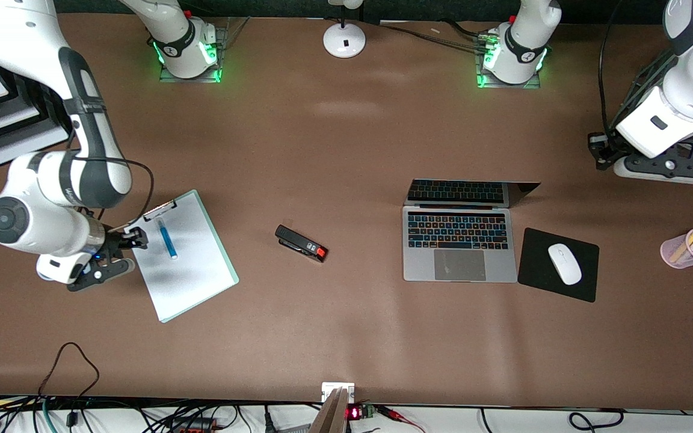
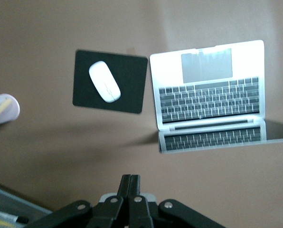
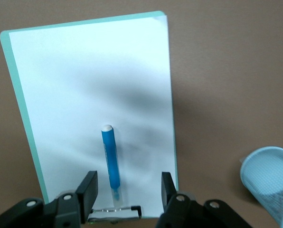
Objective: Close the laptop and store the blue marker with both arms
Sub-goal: 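Grasp the blue marker with the right gripper while the left gripper rises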
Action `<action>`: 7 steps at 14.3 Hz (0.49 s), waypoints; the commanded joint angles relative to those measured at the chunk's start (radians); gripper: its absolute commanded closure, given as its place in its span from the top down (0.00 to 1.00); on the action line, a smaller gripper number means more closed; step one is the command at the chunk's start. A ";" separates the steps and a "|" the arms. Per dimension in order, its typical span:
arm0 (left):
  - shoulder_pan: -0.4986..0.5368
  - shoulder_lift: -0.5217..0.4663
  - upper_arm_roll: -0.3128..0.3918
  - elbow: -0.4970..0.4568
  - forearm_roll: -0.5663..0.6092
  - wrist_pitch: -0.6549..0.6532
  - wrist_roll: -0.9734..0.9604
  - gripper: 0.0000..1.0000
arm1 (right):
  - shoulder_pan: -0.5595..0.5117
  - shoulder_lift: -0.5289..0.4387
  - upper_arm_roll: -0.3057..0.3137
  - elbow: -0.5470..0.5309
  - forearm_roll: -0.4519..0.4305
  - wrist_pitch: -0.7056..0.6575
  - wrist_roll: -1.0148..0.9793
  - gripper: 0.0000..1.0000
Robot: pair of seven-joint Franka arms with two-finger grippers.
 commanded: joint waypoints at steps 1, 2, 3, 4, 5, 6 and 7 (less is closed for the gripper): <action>-0.023 0.114 0.004 0.172 -0.014 -0.100 0.014 0.02 | 0.023 0.024 0.004 -0.001 0.003 0.039 -0.048 0.59; -0.025 0.122 0.004 0.182 -0.016 -0.109 0.012 0.02 | 0.026 0.032 0.003 -0.001 0.001 0.044 -0.050 0.59; -0.034 0.122 0.003 0.180 -0.019 -0.111 0.009 0.02 | 0.027 0.041 0.004 -0.003 0.000 0.052 -0.050 0.59; -0.048 0.121 0.003 0.180 -0.022 -0.123 0.005 0.02 | 0.029 0.049 0.004 -0.006 0.000 0.059 -0.053 0.59; -0.063 0.116 0.003 0.179 -0.031 -0.164 -0.030 0.02 | 0.029 0.058 0.004 -0.009 0.000 0.078 -0.073 0.58; -0.078 0.114 -0.003 0.176 -0.054 -0.189 -0.082 0.02 | 0.029 0.062 0.004 -0.027 0.000 0.114 -0.106 0.53; -0.079 0.108 -0.014 0.167 -0.087 -0.194 -0.145 0.02 | 0.029 0.065 0.004 -0.046 0.001 0.156 -0.129 0.51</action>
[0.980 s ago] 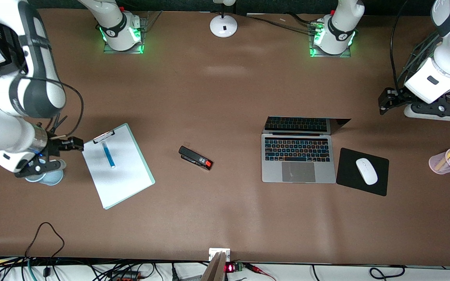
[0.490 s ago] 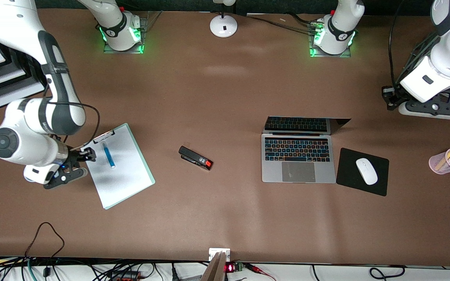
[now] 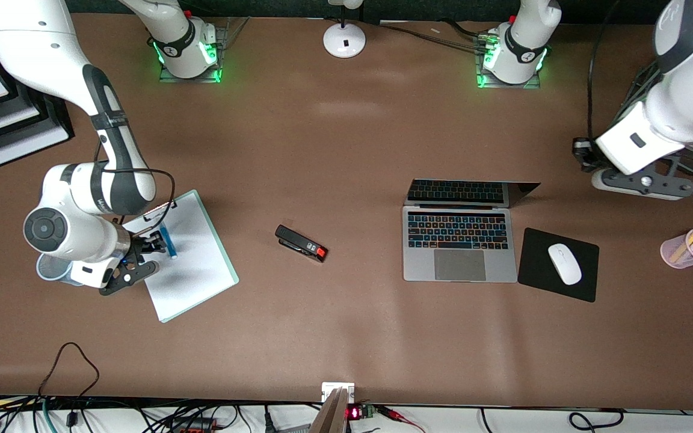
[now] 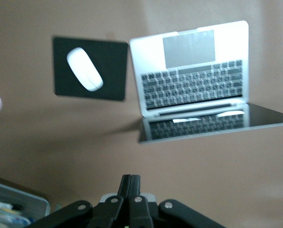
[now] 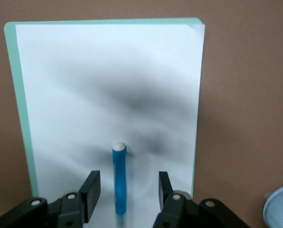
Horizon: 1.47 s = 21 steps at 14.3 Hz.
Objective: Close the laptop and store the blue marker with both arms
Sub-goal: 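Grasp the blue marker with the right gripper while the left gripper rises, then lift the marker with the right gripper while the left gripper reaches the laptop lid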
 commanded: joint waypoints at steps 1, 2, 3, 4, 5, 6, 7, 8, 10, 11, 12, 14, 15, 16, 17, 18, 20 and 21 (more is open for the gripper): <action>-0.021 -0.003 -0.014 0.014 -0.062 -0.049 -0.128 0.02 | -0.003 0.012 0.002 -0.057 0.001 0.104 -0.064 0.50; -0.021 -0.006 -0.021 -0.003 -0.077 -0.046 -0.142 0.02 | -0.002 0.017 0.002 -0.061 0.001 0.116 -0.064 0.45; -0.019 -0.020 -0.024 -0.029 -0.101 -0.038 -0.142 0.02 | 0.004 0.024 0.002 -0.061 0.003 0.118 -0.064 0.44; -0.016 -0.037 -0.024 -0.064 -0.118 -0.027 -0.144 0.02 | 0.011 0.027 0.002 -0.061 0.003 0.118 -0.062 0.44; -0.012 -0.063 -0.024 -0.109 -0.128 -0.002 -0.145 0.02 | 0.014 0.029 0.002 -0.061 0.003 0.118 -0.062 0.44; -0.012 -0.098 -0.024 -0.167 -0.134 0.034 -0.145 0.02 | 0.018 0.029 0.002 -0.061 0.004 0.118 -0.062 0.44; -0.012 -0.139 -0.028 -0.240 -0.138 0.084 -0.158 0.02 | 0.020 0.029 0.002 -0.061 0.004 0.118 -0.062 0.44; -0.013 -0.175 -0.043 -0.305 -0.140 0.130 -0.183 0.02 | 0.021 0.038 0.002 -0.061 0.004 0.118 -0.062 0.44; -0.012 -0.236 -0.099 -0.426 -0.139 0.233 -0.239 0.02 | 0.021 0.046 0.002 -0.061 0.004 0.119 -0.062 0.44; -0.012 -0.248 -0.122 -0.469 -0.139 0.277 -0.268 0.02 | 0.021 0.049 0.002 -0.061 0.004 0.119 -0.062 0.44; -0.010 -0.249 -0.143 -0.506 -0.139 0.311 -0.280 0.03 | 0.021 0.057 0.002 -0.061 0.004 0.119 -0.062 0.43; -0.010 -0.259 -0.160 -0.586 -0.139 0.391 -0.283 0.03 | 0.020 0.058 0.002 -0.061 0.004 0.118 -0.056 0.42; -0.009 -0.276 -0.165 -0.604 -0.139 0.391 -0.283 0.03 | 0.020 0.060 0.002 -0.061 0.004 0.118 -0.056 0.42; -0.010 -0.294 -0.166 -0.635 -0.139 0.401 -0.285 0.03 | 0.020 0.060 0.002 -0.061 0.004 0.118 -0.055 0.41; -0.010 -0.305 -0.168 -0.663 -0.139 0.414 -0.285 0.03 | 0.020 0.066 0.002 -0.061 0.004 0.118 -0.055 0.41; -0.010 -0.310 -0.175 -0.687 -0.140 0.439 -0.285 0.03 | 0.018 0.070 0.002 -0.060 0.006 0.119 -0.055 0.39; -0.010 -0.319 -0.180 -0.724 -0.140 0.470 -0.283 0.03 | 0.018 0.073 0.002 -0.060 0.006 0.121 -0.055 0.39; -0.016 -0.319 -0.183 -0.733 -0.140 0.482 -0.283 0.03 | 0.018 0.075 0.002 -0.060 0.006 0.121 -0.055 0.38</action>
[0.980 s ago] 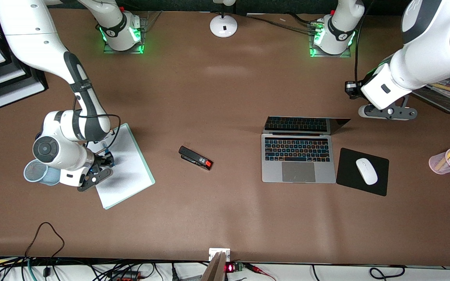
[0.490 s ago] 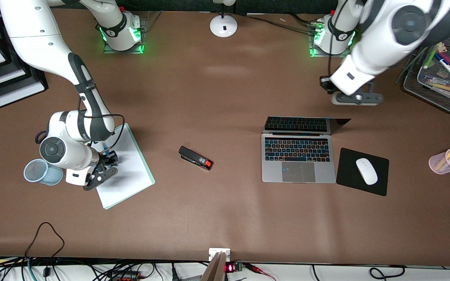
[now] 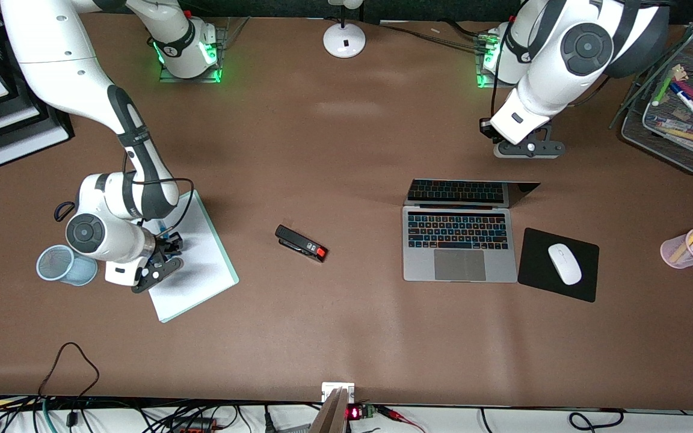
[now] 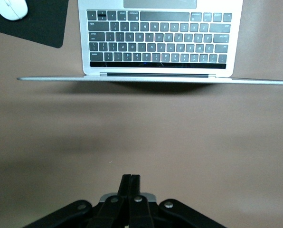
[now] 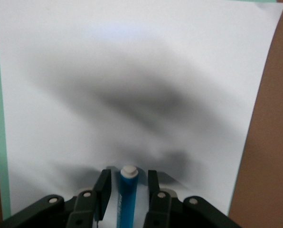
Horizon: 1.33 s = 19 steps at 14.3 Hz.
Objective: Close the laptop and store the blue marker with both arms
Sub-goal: 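Lift the marker with the right gripper while the left gripper reaches the laptop lid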
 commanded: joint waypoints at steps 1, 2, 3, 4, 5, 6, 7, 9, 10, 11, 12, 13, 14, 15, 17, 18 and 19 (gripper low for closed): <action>0.006 -0.041 -0.023 -0.061 -0.022 0.055 0.002 0.03 | -0.003 0.008 0.002 -0.002 0.006 0.014 -0.006 0.36; 0.006 -0.038 -0.025 -0.078 -0.022 0.084 0.002 0.03 | -0.003 0.008 0.002 -0.002 0.006 0.016 -0.006 0.35; 0.001 -0.035 -0.026 -0.098 -0.022 0.131 0.002 0.03 | -0.003 0.009 0.002 -0.002 0.006 0.016 -0.006 0.35; -0.001 -0.027 -0.029 -0.119 -0.022 0.185 0.002 0.03 | -0.003 0.009 0.002 -0.002 0.006 0.016 -0.006 0.32; 0.001 -0.002 -0.040 -0.133 -0.022 0.245 0.002 0.03 | -0.003 0.009 0.002 -0.002 0.007 0.016 -0.005 0.29; 0.001 0.023 -0.040 -0.133 -0.022 0.289 0.002 0.03 | -0.003 0.009 0.002 -0.002 0.007 0.016 -0.005 0.28; 0.001 0.055 -0.040 -0.133 -0.022 0.342 0.002 0.03 | -0.003 0.015 0.002 0.000 0.007 0.016 -0.005 0.27; 0.002 0.116 -0.042 -0.132 -0.021 0.452 0.003 0.03 | -0.002 0.014 0.002 0.001 0.007 0.016 -0.005 0.16; 0.004 0.140 -0.042 -0.132 -0.021 0.504 0.009 0.03 | -0.002 0.014 0.002 0.004 0.006 0.013 -0.003 0.10; 0.007 0.166 -0.040 -0.129 -0.019 0.550 0.012 0.03 | -0.002 0.009 0.002 0.009 0.006 0.010 -0.003 0.04; 0.009 0.190 -0.038 -0.124 -0.016 0.592 0.014 0.02 | -0.002 -0.001 0.002 0.011 0.006 0.010 -0.011 0.02; 0.010 0.207 -0.037 -0.118 -0.010 0.618 0.014 0.01 | -0.003 -0.026 0.003 0.012 0.006 0.007 -0.014 0.02; 0.010 0.224 -0.034 -0.109 -0.005 0.644 0.015 0.01 | -0.005 -0.044 0.002 0.018 0.006 0.005 -0.017 0.02; 0.012 0.238 -0.032 -0.104 -0.005 0.667 0.015 0.00 | -0.008 -0.067 0.002 0.020 0.006 0.005 -0.026 0.02; 0.025 0.270 -0.032 -0.088 -0.004 0.718 0.028 0.00 | -0.017 -0.113 0.002 0.024 0.007 0.004 -0.078 0.02; 0.036 0.290 -0.032 -0.065 -0.004 0.724 0.050 0.00 | -0.023 -0.138 0.002 0.024 0.009 0.002 -0.124 0.02; 0.053 0.313 -0.032 -0.034 -0.004 0.724 0.070 0.00 | -0.025 -0.171 0.002 0.026 0.030 -0.009 -0.161 0.02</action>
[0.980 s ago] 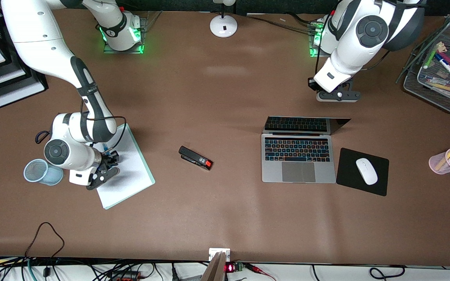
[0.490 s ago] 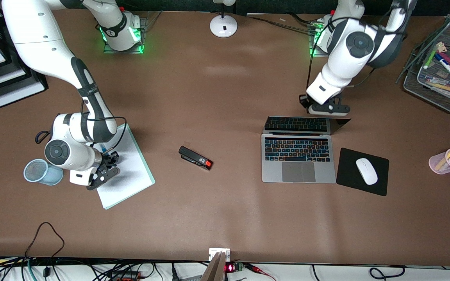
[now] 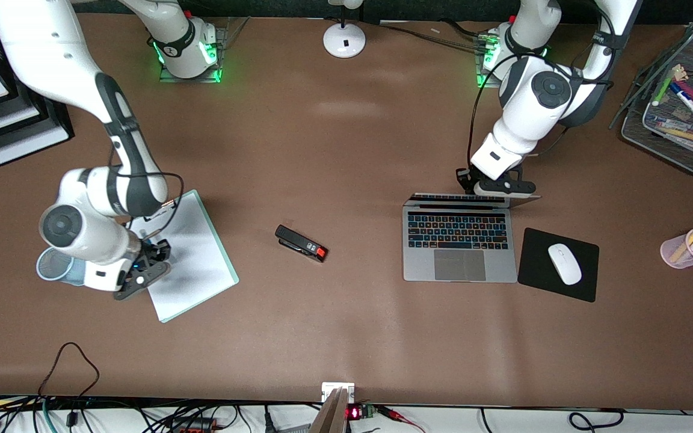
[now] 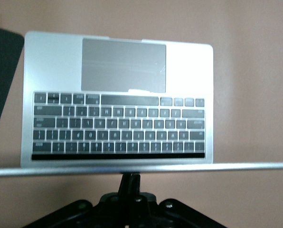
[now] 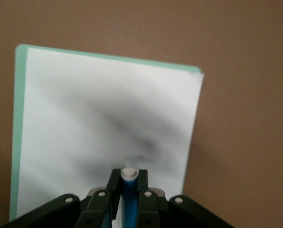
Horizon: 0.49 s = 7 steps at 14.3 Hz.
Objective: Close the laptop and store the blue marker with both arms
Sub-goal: 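Lift the marker with the right gripper while the left gripper reaches the laptop lid, then carry the marker into the cup while the left gripper pushes the lid down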
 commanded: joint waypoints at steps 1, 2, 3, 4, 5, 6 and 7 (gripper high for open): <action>0.047 0.083 -0.003 0.108 -0.004 0.011 0.075 0.00 | -0.018 -0.098 0.004 -0.019 0.090 -0.050 -0.135 0.02; 0.050 0.112 -0.002 0.139 -0.004 0.011 0.093 0.00 | -0.036 -0.115 0.004 0.000 0.157 -0.091 -0.201 0.02; 0.053 0.143 -0.002 0.169 -0.004 0.011 0.101 0.00 | -0.064 -0.120 0.002 0.036 0.228 -0.158 -0.283 0.02; 0.056 0.180 -0.002 0.208 -0.004 0.011 0.101 0.00 | -0.098 -0.120 0.000 0.088 0.277 -0.236 -0.359 0.02; 0.058 0.215 -0.002 0.249 -0.004 0.011 0.106 0.00 | -0.128 -0.120 -0.001 0.135 0.311 -0.307 -0.422 0.02; 0.058 0.244 0.000 0.280 -0.004 0.011 0.106 0.00 | -0.165 -0.119 0.000 0.177 0.342 -0.373 -0.492 0.02; 0.056 0.276 0.005 0.315 -0.002 0.011 0.107 0.00 | -0.196 -0.119 0.000 0.201 0.378 -0.412 -0.572 0.02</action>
